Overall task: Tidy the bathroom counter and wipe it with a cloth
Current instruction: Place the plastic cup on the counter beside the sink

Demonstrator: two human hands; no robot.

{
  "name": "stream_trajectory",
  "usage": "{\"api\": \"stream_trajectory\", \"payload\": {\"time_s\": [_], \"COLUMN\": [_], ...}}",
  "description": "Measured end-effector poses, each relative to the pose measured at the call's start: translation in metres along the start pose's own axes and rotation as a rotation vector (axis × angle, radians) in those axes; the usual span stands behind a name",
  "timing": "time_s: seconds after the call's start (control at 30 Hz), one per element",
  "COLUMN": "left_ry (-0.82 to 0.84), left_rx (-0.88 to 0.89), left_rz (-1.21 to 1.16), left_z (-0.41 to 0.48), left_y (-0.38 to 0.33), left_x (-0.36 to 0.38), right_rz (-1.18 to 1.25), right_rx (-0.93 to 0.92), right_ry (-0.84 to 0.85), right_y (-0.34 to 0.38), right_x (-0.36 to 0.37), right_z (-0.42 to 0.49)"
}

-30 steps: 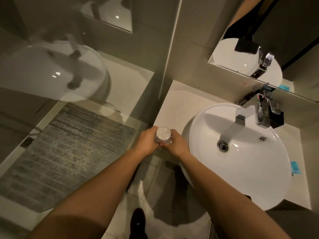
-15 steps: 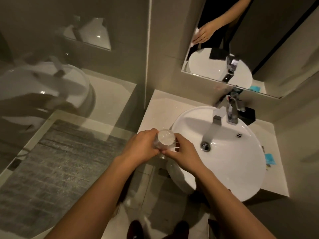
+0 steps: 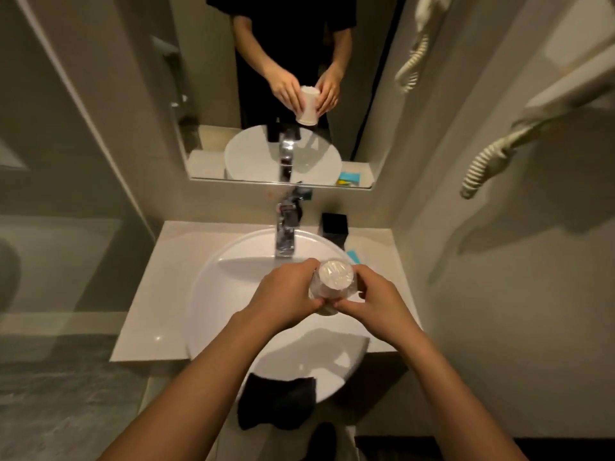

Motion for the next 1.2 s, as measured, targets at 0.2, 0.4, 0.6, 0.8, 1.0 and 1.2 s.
{"api": "stream_trajectory", "payload": {"time_s": [0.2,0.4,0.6,0.8,1.0,1.2], "left_ry": [0.032,0.021,0.023,0.055,0.091,0.127], "left_rx": [0.015,0.024,0.016,-0.020,-0.016,-0.071], "left_rz": [0.029,0.032,0.012,-0.130,-0.233,-0.320], "left_z": [0.081,0.159,0.235,0.296,0.352,0.384], "left_y": [-0.062,-0.086,-0.080,-0.052,-0.030,-0.009], "left_x": [0.036,0.048,0.067,0.100,0.131,0.158], "right_rz": [0.048,0.134,0.189,0.233,0.272,0.300], "right_rx": [0.087,0.146,0.213,0.276,0.284,0.367], "right_ry": [-0.055,-0.119,-0.188,-0.229,-0.295,-0.337], "right_y": [-0.066,-0.105,-0.146,-0.188,-0.228,-0.264], "right_x": [-0.076,-0.120,-0.141,-0.135,-0.123,-0.107], "right_z": [0.022,0.063,0.124,0.179,0.225,0.251]}}
Point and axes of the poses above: each hand's wrist, its own z-axis towards the middle knuckle, its own x-axis out of the palm, y = z × x, the point moved 9 cm from there along z, towards the middle knuckle, and after that the axes turned 9 degrees about y, right-handed, at the moved point
